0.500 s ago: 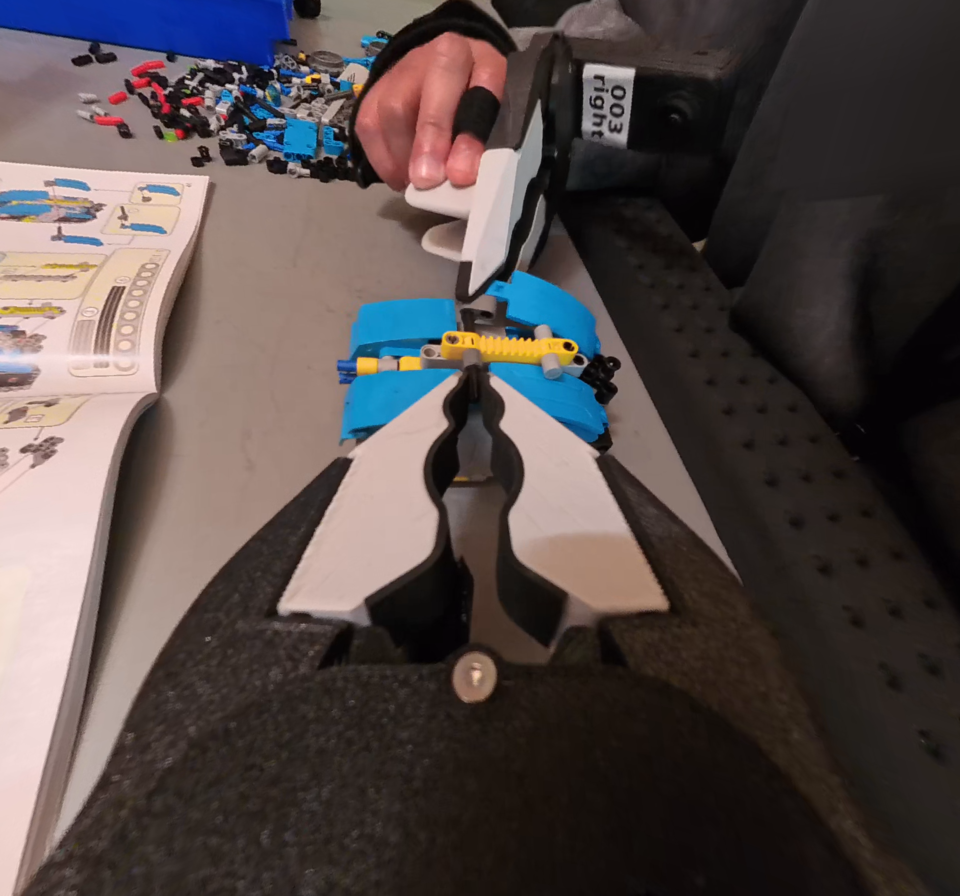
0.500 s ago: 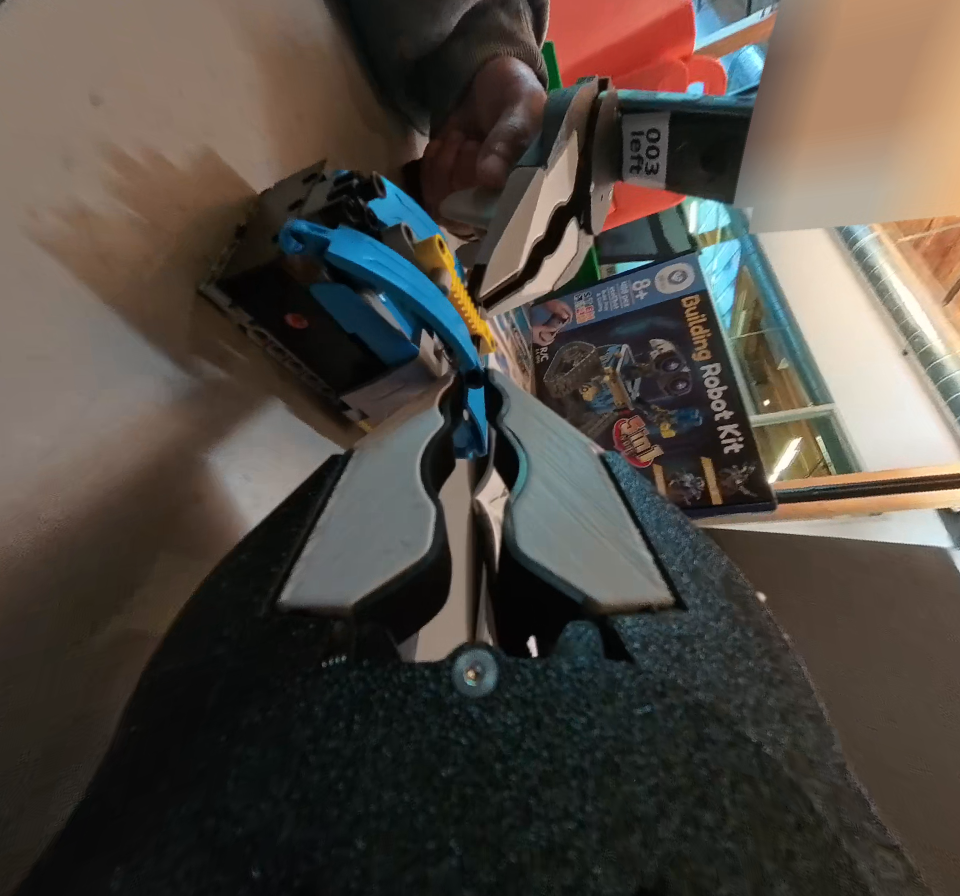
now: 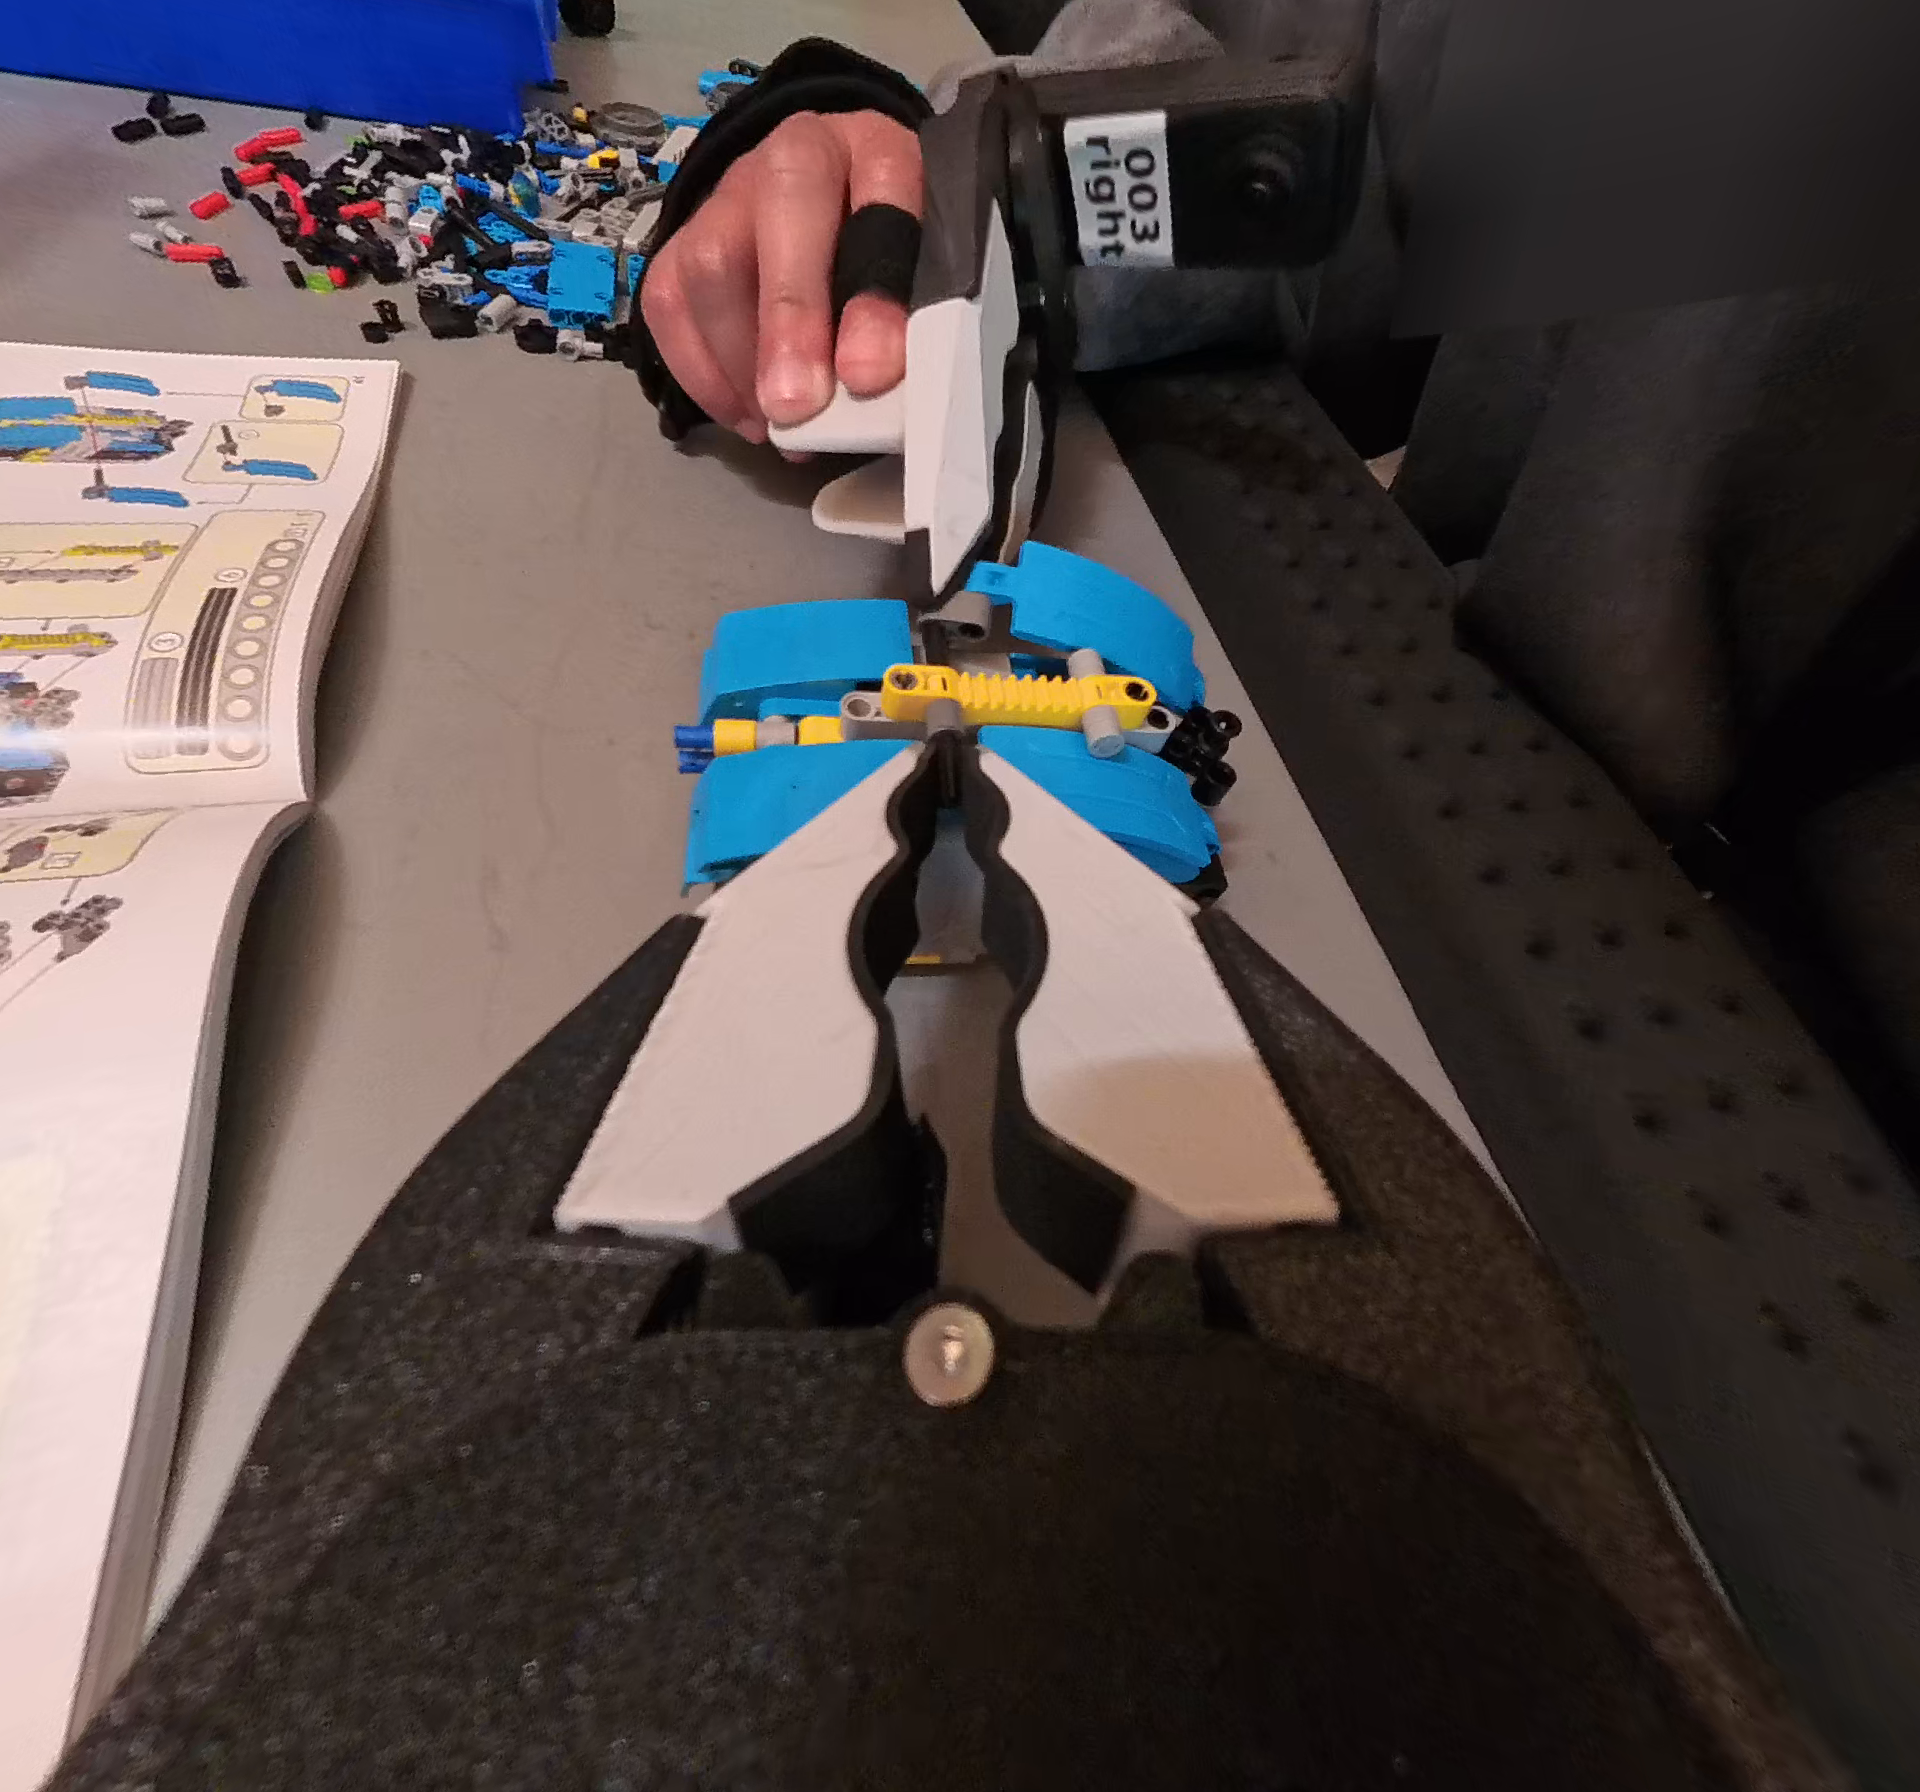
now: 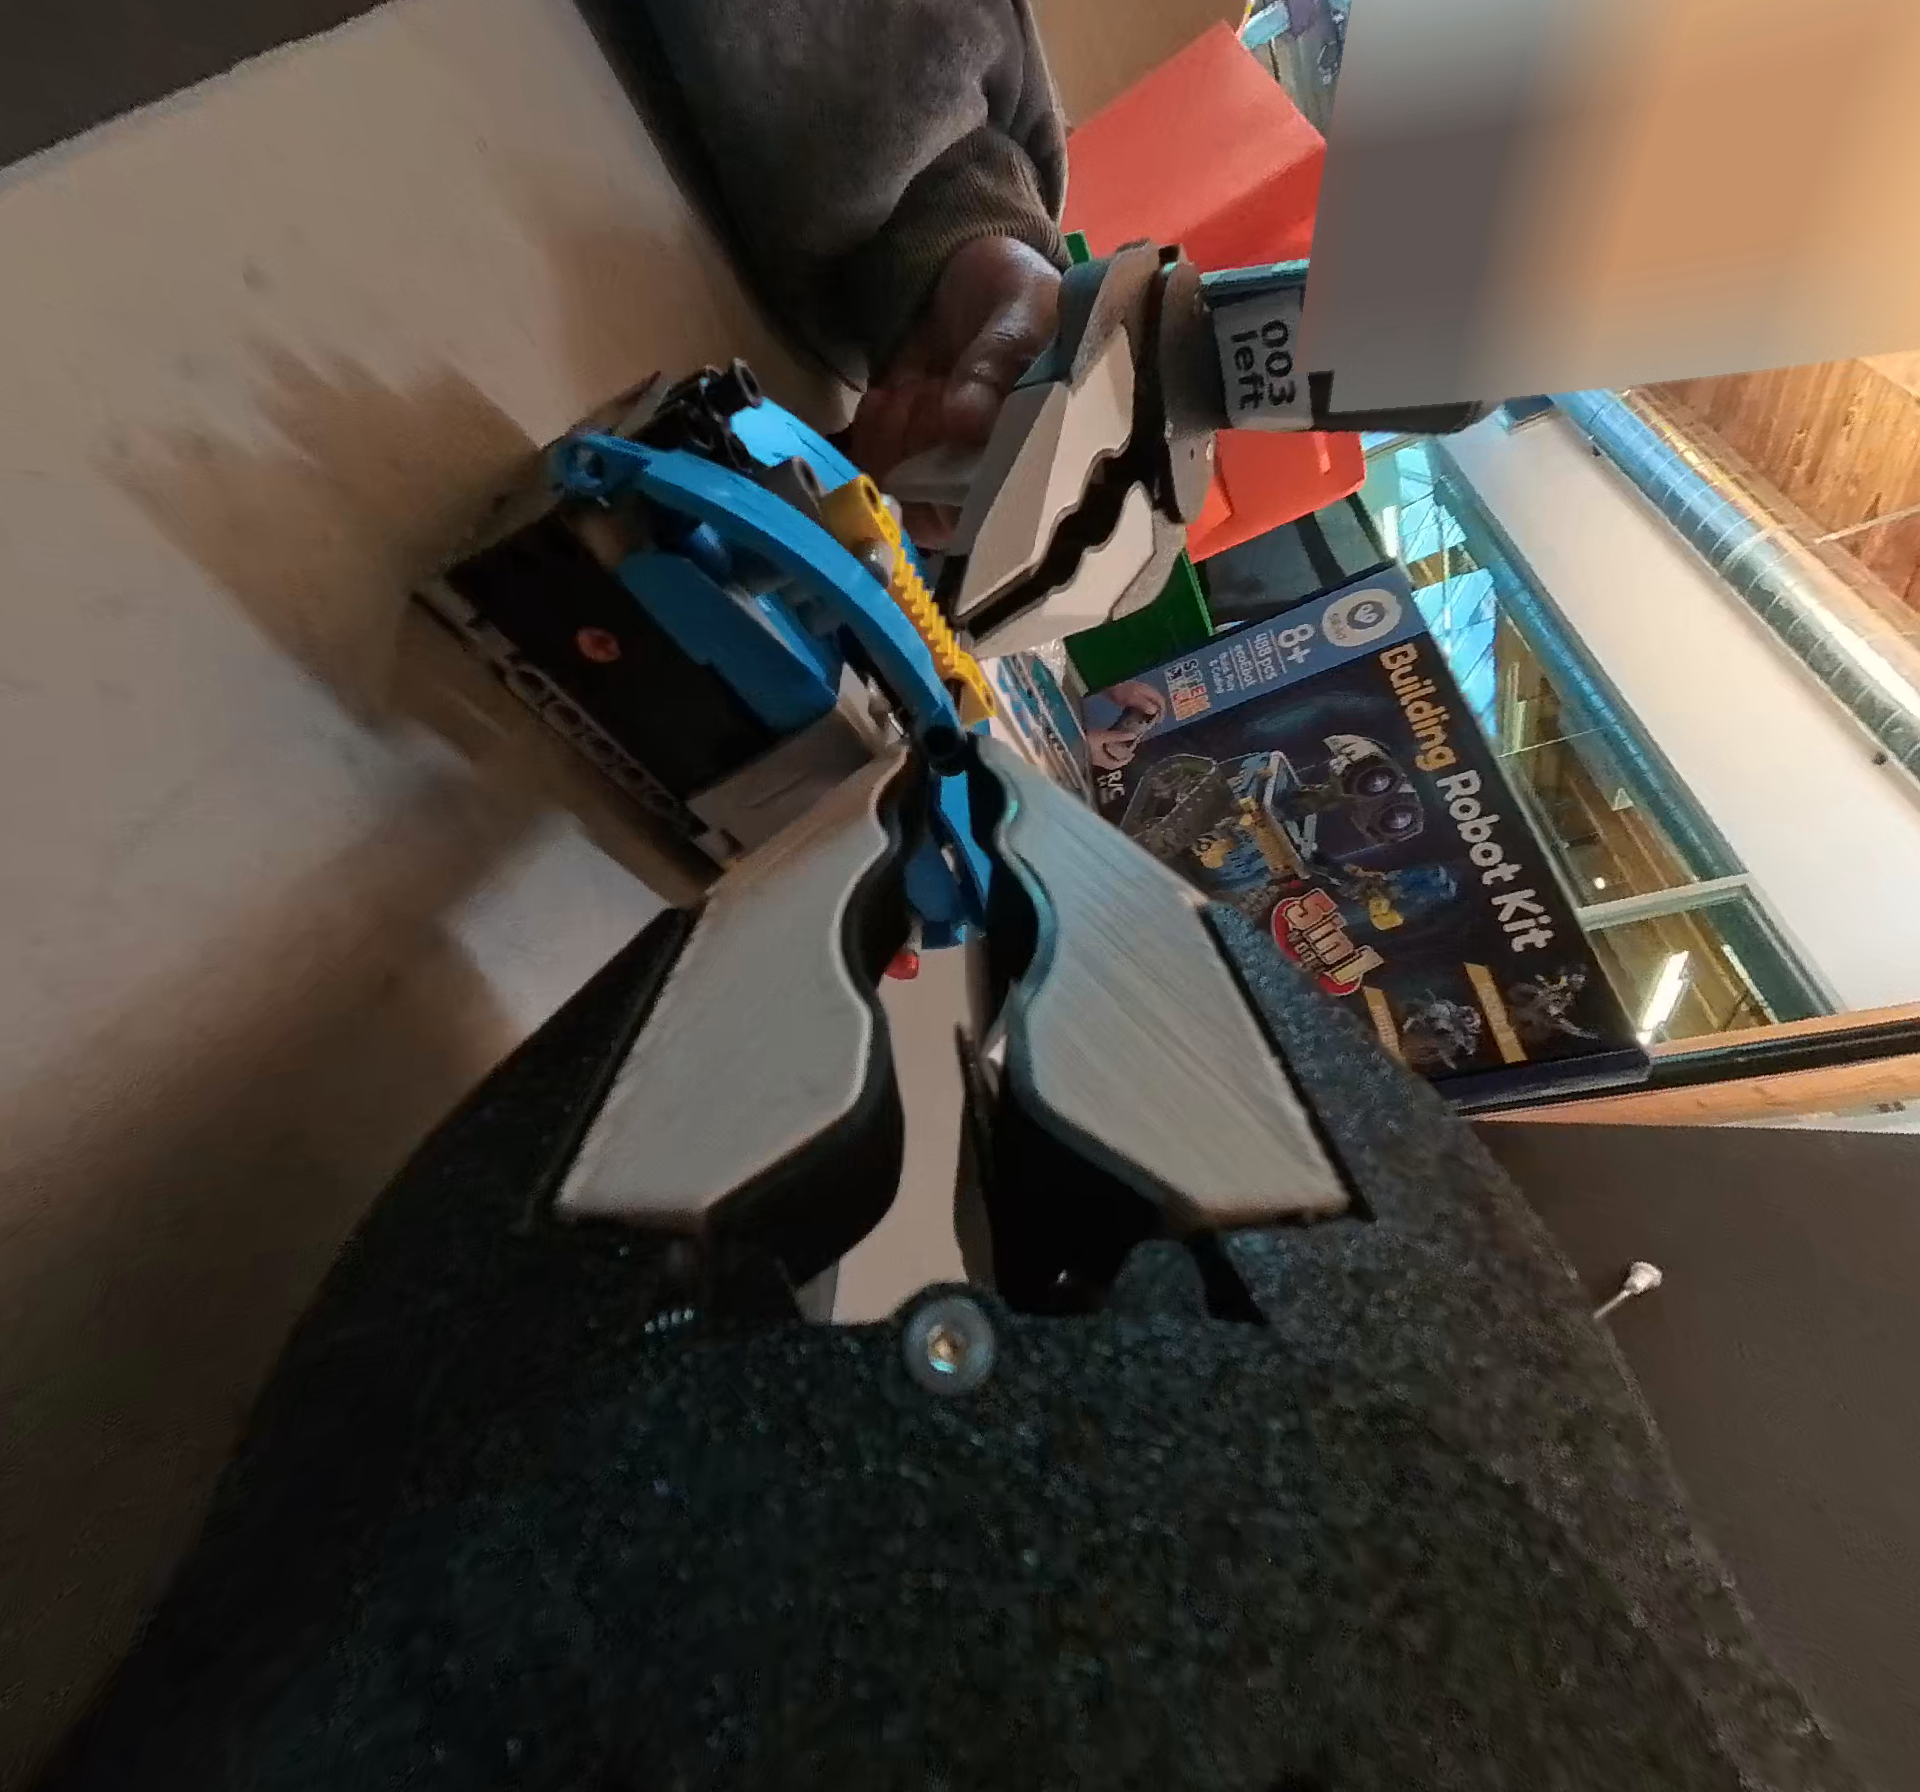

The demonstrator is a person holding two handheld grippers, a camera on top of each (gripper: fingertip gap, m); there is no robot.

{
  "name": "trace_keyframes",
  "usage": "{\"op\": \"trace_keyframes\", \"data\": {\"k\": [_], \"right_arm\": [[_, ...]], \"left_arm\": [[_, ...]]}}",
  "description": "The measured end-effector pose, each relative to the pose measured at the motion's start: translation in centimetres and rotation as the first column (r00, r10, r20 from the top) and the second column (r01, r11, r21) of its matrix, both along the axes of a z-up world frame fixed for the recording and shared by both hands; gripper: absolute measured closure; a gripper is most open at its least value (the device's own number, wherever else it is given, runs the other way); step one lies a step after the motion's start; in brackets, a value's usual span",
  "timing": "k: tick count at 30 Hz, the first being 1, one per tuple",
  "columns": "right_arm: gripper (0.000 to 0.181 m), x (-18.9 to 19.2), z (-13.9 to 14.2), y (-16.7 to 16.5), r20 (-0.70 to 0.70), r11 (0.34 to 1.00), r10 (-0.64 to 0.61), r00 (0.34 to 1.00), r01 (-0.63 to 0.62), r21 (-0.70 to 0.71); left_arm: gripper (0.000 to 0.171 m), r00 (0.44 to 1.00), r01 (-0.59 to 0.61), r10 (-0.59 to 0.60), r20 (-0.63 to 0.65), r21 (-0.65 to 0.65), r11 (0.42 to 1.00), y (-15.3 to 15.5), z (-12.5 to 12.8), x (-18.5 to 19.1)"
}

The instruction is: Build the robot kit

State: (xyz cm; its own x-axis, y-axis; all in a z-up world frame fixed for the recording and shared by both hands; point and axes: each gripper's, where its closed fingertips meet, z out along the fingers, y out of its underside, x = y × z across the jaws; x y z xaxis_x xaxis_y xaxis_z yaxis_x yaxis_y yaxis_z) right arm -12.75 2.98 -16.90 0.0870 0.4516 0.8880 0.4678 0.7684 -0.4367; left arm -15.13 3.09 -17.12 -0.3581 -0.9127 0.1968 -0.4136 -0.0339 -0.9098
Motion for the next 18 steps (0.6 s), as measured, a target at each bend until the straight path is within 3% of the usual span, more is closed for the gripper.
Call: {"op": "trace_keyframes", "data": {"k": [12, 15, 18], "right_arm": [[0.174, 0.03, 0.01, -0.05, -0.045, 0.993, 0.061, 0.997, -0.066, -0.103], [0.173, 0.05, 0.07, 0.04, -0.021, 0.992, 0.001, 1.0, -0.003, -0.124], [0.163, 0.77, 0.15, 0.88, -0.026, 0.984, -0.149, 0.988, 0.146, -0.103]], "left_arm": [[0.168, 1.0, 0.014, -0.014, -0.003, -0.017, 1.0, -0.02, 0.03, 0.05], [0.167, 1.0, 0.011, -0.011, -0.004, -0.022, 1.0, 0.02, 0.02, -0.01], [0.167, 1.0, 0.0, 0.0, 0.001, -0.005, 1.0, 0.05, 0.01, -0.02]]}}
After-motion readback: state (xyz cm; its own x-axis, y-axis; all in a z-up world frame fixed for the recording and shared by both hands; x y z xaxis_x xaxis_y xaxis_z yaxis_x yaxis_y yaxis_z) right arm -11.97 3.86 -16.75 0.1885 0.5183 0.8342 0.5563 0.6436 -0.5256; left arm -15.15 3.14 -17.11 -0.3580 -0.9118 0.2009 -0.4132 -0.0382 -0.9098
